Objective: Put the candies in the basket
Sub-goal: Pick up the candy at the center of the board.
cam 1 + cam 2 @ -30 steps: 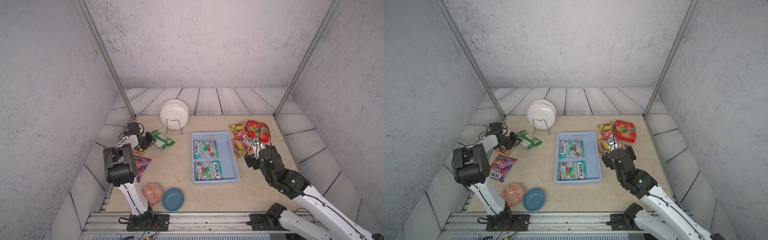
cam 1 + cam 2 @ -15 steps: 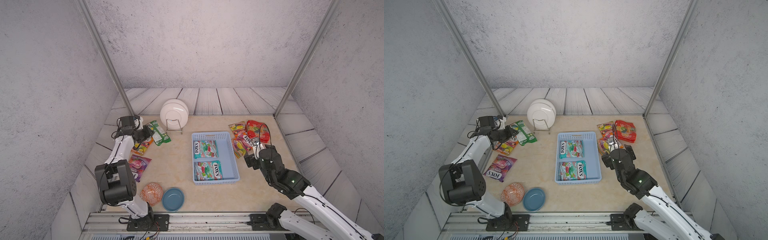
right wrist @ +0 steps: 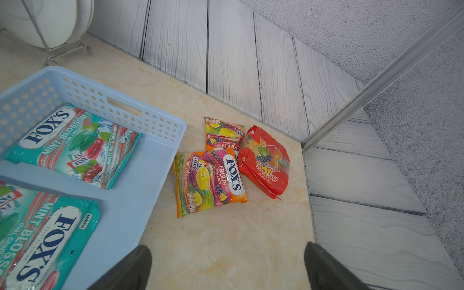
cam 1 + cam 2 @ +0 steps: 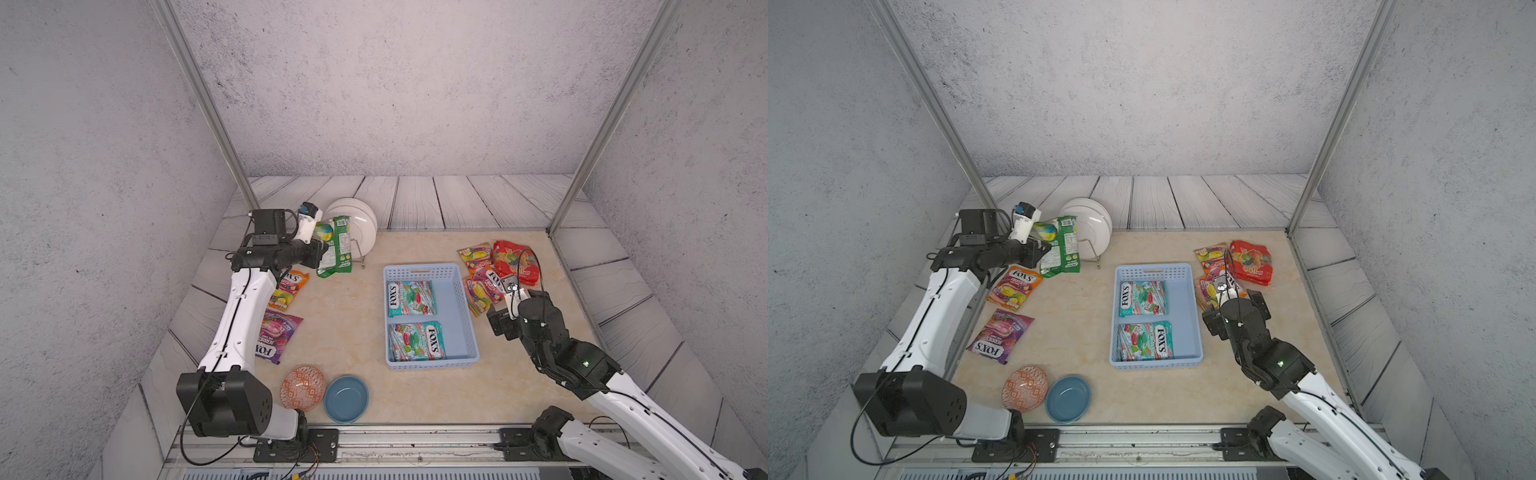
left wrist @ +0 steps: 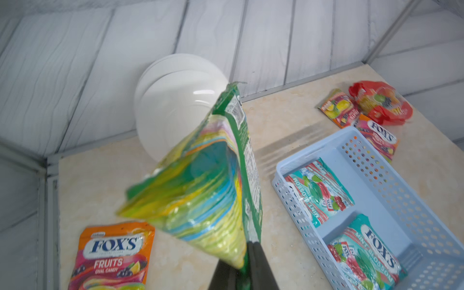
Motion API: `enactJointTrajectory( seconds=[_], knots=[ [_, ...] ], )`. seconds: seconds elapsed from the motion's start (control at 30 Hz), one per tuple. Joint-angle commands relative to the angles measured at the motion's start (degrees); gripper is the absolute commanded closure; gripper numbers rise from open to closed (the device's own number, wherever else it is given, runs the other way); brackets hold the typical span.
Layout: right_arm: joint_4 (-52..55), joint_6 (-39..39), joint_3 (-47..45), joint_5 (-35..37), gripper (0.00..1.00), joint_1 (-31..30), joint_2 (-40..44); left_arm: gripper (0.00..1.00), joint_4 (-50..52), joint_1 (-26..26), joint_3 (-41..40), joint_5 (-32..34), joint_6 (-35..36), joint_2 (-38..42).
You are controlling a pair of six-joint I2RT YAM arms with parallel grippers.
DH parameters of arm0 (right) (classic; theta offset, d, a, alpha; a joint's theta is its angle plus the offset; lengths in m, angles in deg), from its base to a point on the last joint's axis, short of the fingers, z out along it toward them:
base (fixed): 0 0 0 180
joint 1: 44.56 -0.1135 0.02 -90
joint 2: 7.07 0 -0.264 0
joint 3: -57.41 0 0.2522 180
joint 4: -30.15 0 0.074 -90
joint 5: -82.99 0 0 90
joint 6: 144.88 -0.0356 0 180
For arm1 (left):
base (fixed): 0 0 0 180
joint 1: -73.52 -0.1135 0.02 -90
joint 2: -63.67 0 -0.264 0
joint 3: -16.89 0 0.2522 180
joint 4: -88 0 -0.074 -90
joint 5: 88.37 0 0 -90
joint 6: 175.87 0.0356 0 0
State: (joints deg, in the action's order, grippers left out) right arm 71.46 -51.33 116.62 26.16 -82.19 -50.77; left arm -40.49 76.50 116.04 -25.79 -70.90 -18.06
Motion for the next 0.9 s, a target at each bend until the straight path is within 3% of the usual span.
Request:
enactJointTrajectory(
  seconds=[0.0, 0.2, 0.43, 0.87],
  knots=[
    [-0.74, 0.34, -0.15, -0.52, 0.01, 0.27, 1.06, 1.00, 4.71, 4.59, 1.73, 2.75, 13.25, 2.45],
    [-0.62, 0.49, -0.34, 0.45, 0.01, 0.27, 1.03, 1.00, 13.06, 9.78, 9.17, 1.70, 20.06, 0.02],
    [-0.83, 0.79, -0.62, 0.91, 0.01, 0.27, 1.40, 1.00, 20.57, 19.07, 12.31, 7.09, 31.06, -2.61],
    [-0.42, 0.71, -0.82, 0.94, 0.01, 0.27, 0.38, 1.00, 26.60, 34.26, 15.65, 16.60, 37.94, -7.36]
  ],
)
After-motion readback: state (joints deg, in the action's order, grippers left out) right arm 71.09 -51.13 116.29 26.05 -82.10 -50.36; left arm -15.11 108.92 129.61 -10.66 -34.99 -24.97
